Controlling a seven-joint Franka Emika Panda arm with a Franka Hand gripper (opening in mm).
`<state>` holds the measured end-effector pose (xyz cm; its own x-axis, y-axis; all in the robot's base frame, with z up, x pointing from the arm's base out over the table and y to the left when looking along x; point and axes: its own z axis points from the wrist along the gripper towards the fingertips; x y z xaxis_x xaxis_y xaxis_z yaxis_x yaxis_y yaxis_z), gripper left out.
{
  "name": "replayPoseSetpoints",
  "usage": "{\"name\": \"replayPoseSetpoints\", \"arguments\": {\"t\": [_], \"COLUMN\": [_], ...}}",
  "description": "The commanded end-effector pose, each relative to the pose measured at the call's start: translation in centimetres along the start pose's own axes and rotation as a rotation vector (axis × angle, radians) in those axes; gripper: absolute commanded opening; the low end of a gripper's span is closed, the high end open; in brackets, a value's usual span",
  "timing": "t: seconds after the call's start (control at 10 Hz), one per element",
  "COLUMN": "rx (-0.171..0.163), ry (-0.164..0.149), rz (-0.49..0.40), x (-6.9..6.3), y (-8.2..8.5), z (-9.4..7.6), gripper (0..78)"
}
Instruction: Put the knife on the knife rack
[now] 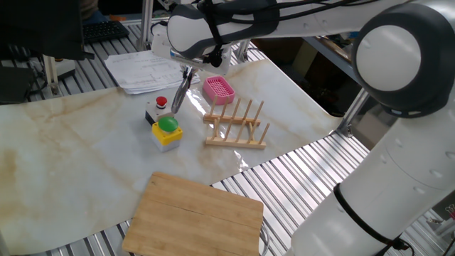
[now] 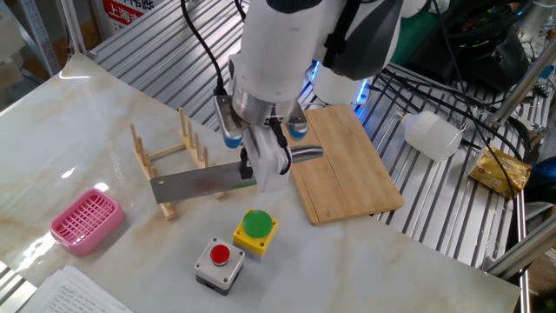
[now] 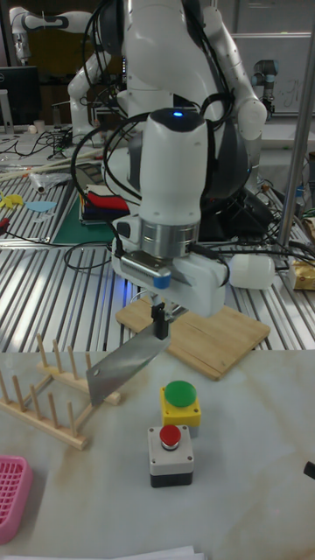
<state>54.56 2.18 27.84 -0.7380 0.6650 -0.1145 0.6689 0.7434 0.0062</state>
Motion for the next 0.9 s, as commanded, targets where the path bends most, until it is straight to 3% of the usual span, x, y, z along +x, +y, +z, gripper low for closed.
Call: {"name": "replayPoseSetpoints", "arguments": {"t": [0.1,0.4,0.9], "rx": [0.003,0.007,0.0], "ry": [0.012,0.018,0.026], "rz": [-0.04,-0.063,-0.136], "x": [0.0,0.0,-2.1], "y": [-0.2,-1.3,-4.4], "z": [-0.6,-1.3,-1.3], "gripper": [2.6,2.6,2.6]}}
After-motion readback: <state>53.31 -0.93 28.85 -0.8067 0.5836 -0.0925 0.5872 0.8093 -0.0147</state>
